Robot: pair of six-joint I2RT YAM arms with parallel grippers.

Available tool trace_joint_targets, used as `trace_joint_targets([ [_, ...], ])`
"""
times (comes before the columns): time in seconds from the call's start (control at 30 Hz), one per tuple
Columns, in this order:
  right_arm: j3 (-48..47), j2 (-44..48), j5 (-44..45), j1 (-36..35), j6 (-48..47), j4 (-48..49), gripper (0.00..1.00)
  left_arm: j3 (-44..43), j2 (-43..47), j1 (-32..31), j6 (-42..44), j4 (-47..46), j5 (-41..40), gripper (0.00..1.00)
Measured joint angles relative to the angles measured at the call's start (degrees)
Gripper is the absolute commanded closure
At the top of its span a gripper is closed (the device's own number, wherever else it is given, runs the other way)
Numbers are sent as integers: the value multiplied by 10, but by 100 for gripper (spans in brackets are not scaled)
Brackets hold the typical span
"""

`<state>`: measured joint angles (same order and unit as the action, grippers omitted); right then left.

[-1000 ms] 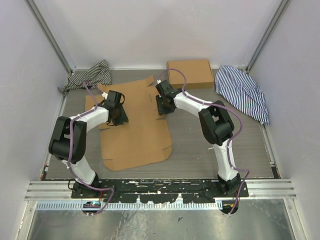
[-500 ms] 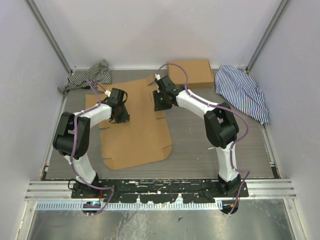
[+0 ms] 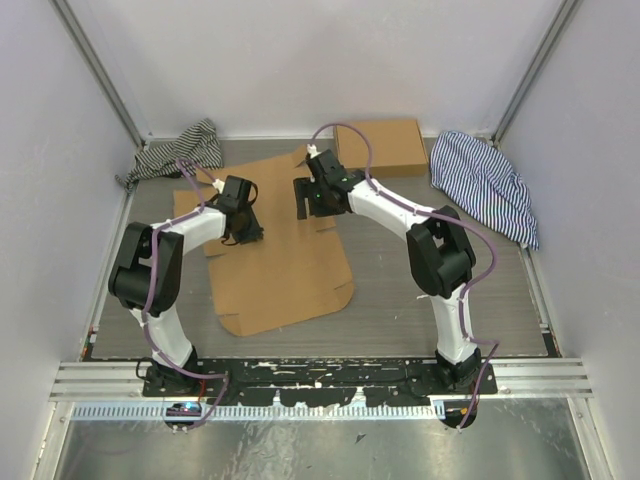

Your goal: Fold the paper box

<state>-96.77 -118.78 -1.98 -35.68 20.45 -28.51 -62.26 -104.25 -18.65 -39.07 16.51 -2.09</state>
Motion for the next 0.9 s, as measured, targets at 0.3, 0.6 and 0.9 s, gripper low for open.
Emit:
trace_joint_targets([
  [0.3,0,-12,57,41,4,-6,13,5,2,-2,0,-6,-2,74],
  [0.6,0,-64,28,65,0,-2,16,5,3,-24,0,-7,-6,76],
  [0.9,3,-65,-2,59,-4,7,21,5,3,-29,0,-6,-9,78],
])
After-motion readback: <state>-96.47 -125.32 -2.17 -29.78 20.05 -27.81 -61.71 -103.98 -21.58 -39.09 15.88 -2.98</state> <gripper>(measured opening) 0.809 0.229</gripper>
